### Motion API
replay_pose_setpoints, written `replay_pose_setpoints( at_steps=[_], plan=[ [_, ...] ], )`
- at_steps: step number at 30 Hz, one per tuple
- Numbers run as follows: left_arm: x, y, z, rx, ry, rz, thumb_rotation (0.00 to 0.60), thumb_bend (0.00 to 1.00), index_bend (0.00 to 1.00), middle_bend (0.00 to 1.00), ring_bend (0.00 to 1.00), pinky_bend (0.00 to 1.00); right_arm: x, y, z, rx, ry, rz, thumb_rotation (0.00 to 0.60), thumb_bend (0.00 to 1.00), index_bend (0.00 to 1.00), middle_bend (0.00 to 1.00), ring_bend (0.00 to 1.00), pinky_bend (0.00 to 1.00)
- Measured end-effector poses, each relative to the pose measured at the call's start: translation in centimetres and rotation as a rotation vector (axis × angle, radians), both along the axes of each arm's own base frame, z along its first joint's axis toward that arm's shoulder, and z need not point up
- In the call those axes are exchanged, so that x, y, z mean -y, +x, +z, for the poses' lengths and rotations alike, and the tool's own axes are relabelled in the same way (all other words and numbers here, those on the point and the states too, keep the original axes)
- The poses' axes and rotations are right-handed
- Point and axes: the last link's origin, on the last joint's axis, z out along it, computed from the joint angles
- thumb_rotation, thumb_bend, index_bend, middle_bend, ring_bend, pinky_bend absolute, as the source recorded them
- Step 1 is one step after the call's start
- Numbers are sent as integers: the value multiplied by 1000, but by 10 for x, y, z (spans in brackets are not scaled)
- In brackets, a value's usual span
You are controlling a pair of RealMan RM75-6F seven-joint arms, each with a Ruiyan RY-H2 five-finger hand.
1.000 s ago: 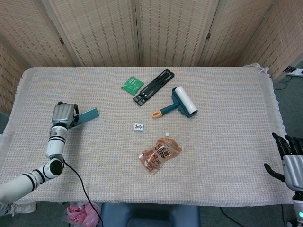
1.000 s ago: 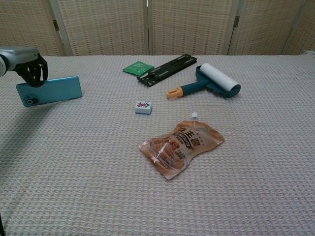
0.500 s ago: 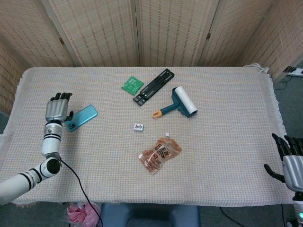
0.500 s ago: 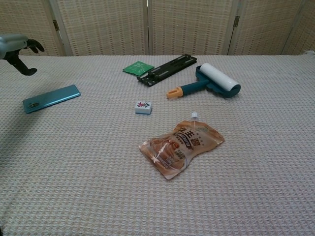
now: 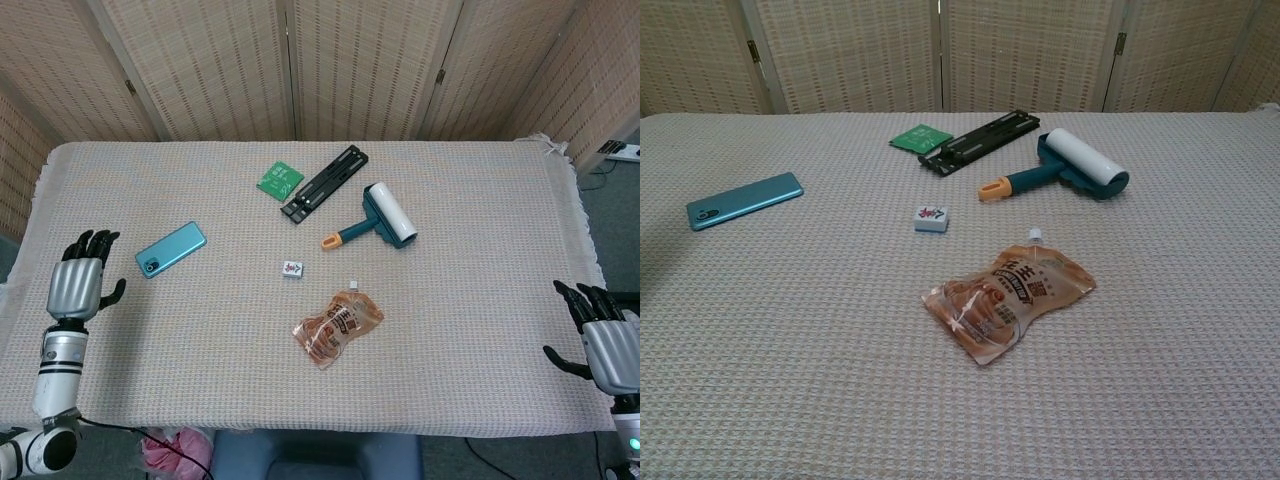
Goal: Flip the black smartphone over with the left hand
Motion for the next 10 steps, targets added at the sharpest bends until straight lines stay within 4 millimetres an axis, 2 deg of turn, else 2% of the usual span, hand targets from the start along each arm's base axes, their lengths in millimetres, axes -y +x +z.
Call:
replay_pose_setpoints(
  at_steps=[5,10],
  plan=[
    [40,-14,13,6,16,-7,600,369,176,154,98,215,4,2,-3,39,12,23,600,139,0,169,115,122],
    [71,-22,19,-27,22,-22,600,365,186,154,98,214,5,2,-5,72,16,37,600,139,0,168,115,122]
  ],
)
